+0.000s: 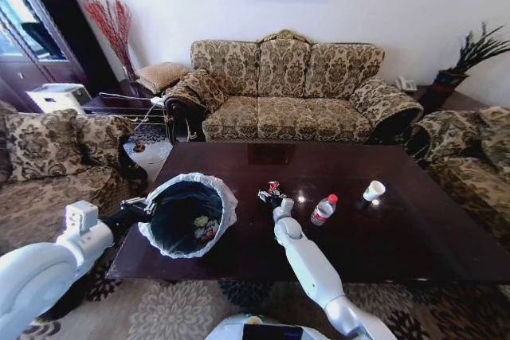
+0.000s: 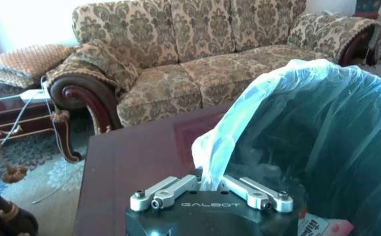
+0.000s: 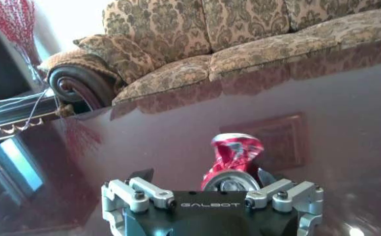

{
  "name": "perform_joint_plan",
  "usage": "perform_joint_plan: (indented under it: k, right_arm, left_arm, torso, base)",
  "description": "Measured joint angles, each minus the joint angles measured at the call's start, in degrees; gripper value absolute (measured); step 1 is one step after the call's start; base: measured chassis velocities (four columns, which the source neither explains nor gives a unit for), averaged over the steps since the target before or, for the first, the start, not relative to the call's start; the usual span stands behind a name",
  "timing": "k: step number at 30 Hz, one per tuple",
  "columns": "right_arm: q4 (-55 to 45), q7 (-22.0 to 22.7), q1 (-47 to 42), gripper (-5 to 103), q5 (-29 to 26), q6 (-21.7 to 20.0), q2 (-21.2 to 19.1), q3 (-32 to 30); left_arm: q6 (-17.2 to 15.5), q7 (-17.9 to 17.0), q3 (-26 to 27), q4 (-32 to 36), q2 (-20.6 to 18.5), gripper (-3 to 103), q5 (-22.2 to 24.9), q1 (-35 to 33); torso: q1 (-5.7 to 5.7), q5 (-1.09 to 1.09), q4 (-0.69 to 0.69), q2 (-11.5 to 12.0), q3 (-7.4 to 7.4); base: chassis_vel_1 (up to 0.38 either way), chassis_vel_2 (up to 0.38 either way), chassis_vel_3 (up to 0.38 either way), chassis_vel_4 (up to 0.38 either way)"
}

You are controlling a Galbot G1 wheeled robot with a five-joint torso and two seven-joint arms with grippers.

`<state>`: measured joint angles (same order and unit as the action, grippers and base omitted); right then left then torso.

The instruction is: Move to the front of the table and place the trash on the table into the trash bin.

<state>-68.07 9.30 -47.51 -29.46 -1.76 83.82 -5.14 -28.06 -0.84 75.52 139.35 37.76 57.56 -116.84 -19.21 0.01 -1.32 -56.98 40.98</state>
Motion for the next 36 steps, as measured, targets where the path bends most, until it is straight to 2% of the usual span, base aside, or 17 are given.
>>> perform_joint_plan:
  k: [2, 7, 10, 11, 13, 14, 18, 20, 22, 27, 30, 33, 35, 36]
  right_arm:
    - [-0.09, -0.01, -0.17, 100, 0.00, -0.16, -0.39, 0.02]
    - [0.33, 0.24, -0.20, 102, -0.02, -0.88, -0.69, -0.03]
    - [0.18, 0.61, -0.66, 86, -0.20, -1.51, -0.94, -0.09]
    - [0.18, 0.61, -0.66, 86, -0.20, -1.51, -0.94, -0.09]
    - [0.30, 0.64, -0.69, 75, -0.19, -1.48, -0.91, -0.18]
    - [0.30, 0.64, -0.69, 75, -0.19, -1.48, -0.91, -0.18]
    - [-0.29, 0.72, -1.15, 54, -0.15, -1.38, -0.95, -0.22]
    - [-0.61, 0.72, -1.35, 54, -0.12, -1.38, -1.01, -0.23]
    - [-1.40, 0.76, -1.92, 48, -0.10, -1.55, -1.24, -0.22]
    - [-3.06, 0.89, -2.79, 48, -0.25, -1.70, -1.96, -0.28]
    - [-6.61, 0.37, -4.16, 48, -2.54, -0.69, -3.33, -0.41]
    - [-14.36, -2.23, -6.87, 48, -6.77, 0.95, -7.26, -0.76]
    - [-15.92, -2.77, -7.33, 48, -7.26, 1.02, -7.93, -0.84]
    - [-21.77, -4.48, -8.82, 48, -9.33, 0.85, -10.37, -0.98]
  left_arm:
    - [0.00, 0.03, -0.02, 0.00, 0.12, 0, 0.00, 0.06]
    - [0.02, 0.05, -0.15, 0.09, 0.26, 0, 0.02, 0.11]
    - [0.06, 0.02, -0.13, 0.18, 0.32, 0, 0.04, 0.08]
    - [0.06, 0.02, -0.13, 0.18, 0.32, 0, 0.04, 0.08]
    - [0.09, 0.02, -0.13, 0.21, 0.44, 0, 0.04, 0.08]
    - [0.09, 0.02, -0.13, 0.21, 0.44, 0, 0.04, 0.08]
    - [0.22, 0.04, -0.11, 0.49, 0.55, 0, 0.04, -0.04]
    - [0.23, 0.04, -0.10, 0.49, 0.55, 0, 0.05, -0.05]
    - [0.30, 0.00, -0.10, 0.55, 0.58, 0, 0.15, -0.06]
    - [0.35, -0.01, -0.12, 0.77, 0.79, 0, 0.27, -0.05]
    - [0.47, -0.01, -0.13, 0.85, 0.93, 0, 0.27, -0.11]
    - [0.55, -0.02, -0.06, 1.07, 1.45, 0, 0.23, -0.09]
    - [0.56, -0.05, -0.06, 1.07, 1.54, 0, 0.20, -0.09]
    - [0.56, -0.04, -0.10, 1.07, 1.61, 0, 0.05, -0.09]
  torso:
    - [0.09, -0.02, -0.05, -0.05, -0.05]
    - [0.08, -0.02, -0.04, -0.05, -0.03]
    - [-0.01, -0.02, 0.01, -0.03, 0.01]
    - [-0.01, -0.02, 0.01, -0.03, 0.01]
    - [-0.06, 0.00, 0.01, -0.02, 0.02]
    - [-0.06, 0.00, 0.01, -0.02, 0.02]
    - [0.00, -0.01, -0.02, -0.02, 0.00]
    - [0.01, -0.02, -0.02, -0.03, 0.00]
    - [0.00, -0.02, -0.02, -0.02, 0.00]
    - [-0.01, 0.00, -0.01, -0.02, 0.00]
    - [-0.01, 0.00, -0.01, -0.02, 0.00]
    - [-0.01, -0.01, -0.01, -0.02, 0.00]
    - [-0.01, -0.02, -0.01, -0.02, 0.00]
    - [-0.01, -0.01, 0.00, -0.02, 0.00]
  base:
    - [0.000, 0.000, 0.000, 0.000]
    - [0.046, -0.029, -0.038, 0.032]
    - [0.000, 0.000, 0.000, 0.000]
    - [0.000, 0.000, 0.000, 0.000]
    - [0.000, 0.000, 0.000, 0.000]
    - [0.000, 0.000, 0.000, 0.000]
    - [0.000, 0.000, 0.000, 0.000]
    - [0.000, 0.000, 0.000, 0.000]
    - [0.000, 0.000, 0.000, 0.000]
    - [0.000, 0.000, 0.000, 0.000]
    - [0.000, 0.000, 0.000, 0.000]
    - [0.000, 0.000, 0.000, 0.000]
    - [0.000, 0.000, 0.000, 0.000]
    - [0.000, 0.000, 0.000, 0.000]
